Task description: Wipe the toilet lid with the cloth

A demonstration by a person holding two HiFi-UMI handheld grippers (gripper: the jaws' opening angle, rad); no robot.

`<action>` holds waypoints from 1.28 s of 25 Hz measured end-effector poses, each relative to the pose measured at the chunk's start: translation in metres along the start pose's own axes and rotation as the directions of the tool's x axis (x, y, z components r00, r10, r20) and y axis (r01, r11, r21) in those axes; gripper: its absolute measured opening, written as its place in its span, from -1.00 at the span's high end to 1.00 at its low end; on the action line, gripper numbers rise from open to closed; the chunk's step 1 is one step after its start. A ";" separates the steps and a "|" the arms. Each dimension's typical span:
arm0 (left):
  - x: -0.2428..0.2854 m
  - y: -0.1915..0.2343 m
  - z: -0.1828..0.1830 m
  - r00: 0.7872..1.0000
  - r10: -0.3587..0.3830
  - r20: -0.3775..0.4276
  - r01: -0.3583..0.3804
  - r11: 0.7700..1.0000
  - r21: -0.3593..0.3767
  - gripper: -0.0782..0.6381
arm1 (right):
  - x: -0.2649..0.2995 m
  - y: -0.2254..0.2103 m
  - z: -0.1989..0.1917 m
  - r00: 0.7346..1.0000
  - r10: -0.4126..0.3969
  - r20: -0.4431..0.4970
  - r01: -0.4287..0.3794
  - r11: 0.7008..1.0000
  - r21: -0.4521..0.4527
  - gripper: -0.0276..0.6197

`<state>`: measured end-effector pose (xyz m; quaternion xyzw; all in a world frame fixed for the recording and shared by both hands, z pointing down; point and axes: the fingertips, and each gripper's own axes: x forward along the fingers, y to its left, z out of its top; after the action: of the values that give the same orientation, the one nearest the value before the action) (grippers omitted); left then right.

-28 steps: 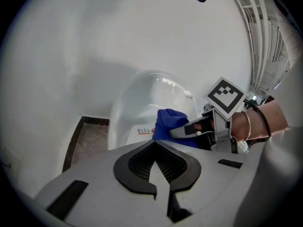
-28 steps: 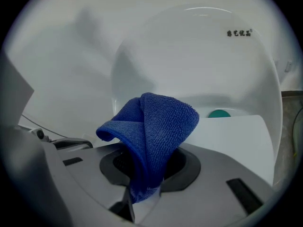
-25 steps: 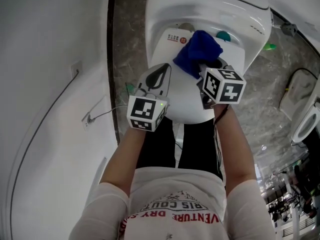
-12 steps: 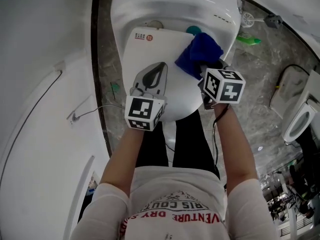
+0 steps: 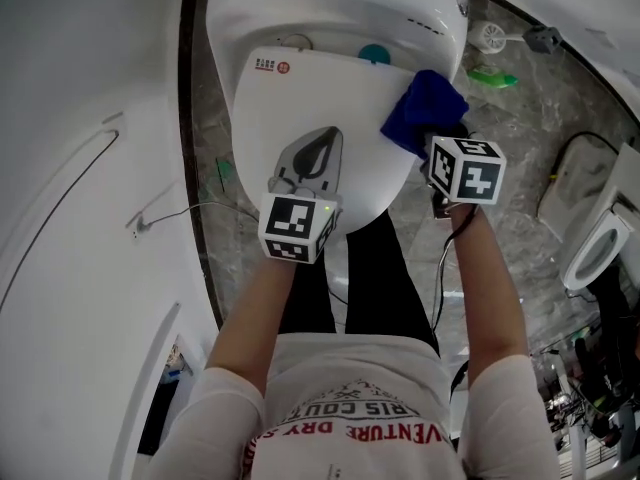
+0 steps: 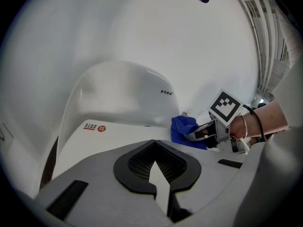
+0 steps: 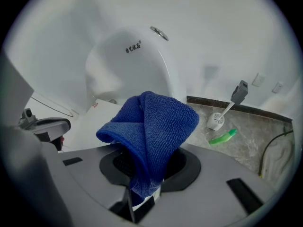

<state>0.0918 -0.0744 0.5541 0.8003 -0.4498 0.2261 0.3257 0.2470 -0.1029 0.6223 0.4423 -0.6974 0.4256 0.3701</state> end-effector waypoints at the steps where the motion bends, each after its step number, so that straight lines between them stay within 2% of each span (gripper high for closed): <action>1: -0.002 0.000 -0.002 1.000 -0.001 -0.002 0.001 1.000 -0.001 0.76 | -0.002 -0.005 -0.002 1.000 -0.024 -0.007 0.024 1.000 -0.013 0.64; 5: -0.013 0.011 -0.009 1.000 -0.008 -0.013 0.008 1.000 0.013 0.76 | -0.015 -0.009 -0.005 0.996 -0.094 0.004 0.094 0.995 -0.020 0.64; 10: -0.038 0.035 -0.012 1.000 -0.020 -0.002 0.020 0.999 0.046 0.76 | -0.037 0.027 0.002 0.990 -0.113 0.088 0.117 0.992 -0.042 0.64; 17: -0.097 0.104 -0.025 1.000 0.026 -0.004 -0.025 0.998 0.054 0.76 | -0.019 0.162 0.006 0.992 0.033 0.121 -0.024 0.997 -0.073 0.64; 21: -0.130 0.152 -0.042 0.998 0.064 -0.012 -0.064 0.997 0.034 0.76 | 0.015 0.254 -0.001 0.986 0.150 0.079 -0.141 0.984 -0.106 0.64; 24: -0.151 0.185 -0.055 0.996 0.091 -0.019 -0.091 0.996 0.013 0.76 | 0.044 0.310 -0.009 0.979 0.204 0.031 -0.197 0.968 -0.156 0.64; 28: -0.169 0.221 -0.075 0.994 0.099 -0.038 -0.099 0.995 0.003 0.76 | 0.077 0.355 -0.018 0.973 0.232 -0.011 -0.231 0.961 -0.152 0.64; 32: -0.180 0.240 -0.091 0.994 0.093 -0.058 -0.093 0.996 0.008 0.76 | 0.098 0.367 -0.029 0.976 0.213 -0.041 -0.217 0.969 -0.115 0.64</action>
<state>-0.2113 0.0026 0.5752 0.7723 -0.4764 0.2655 0.3257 -0.1241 -0.0155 0.6228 0.3352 -0.7600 0.4271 0.3573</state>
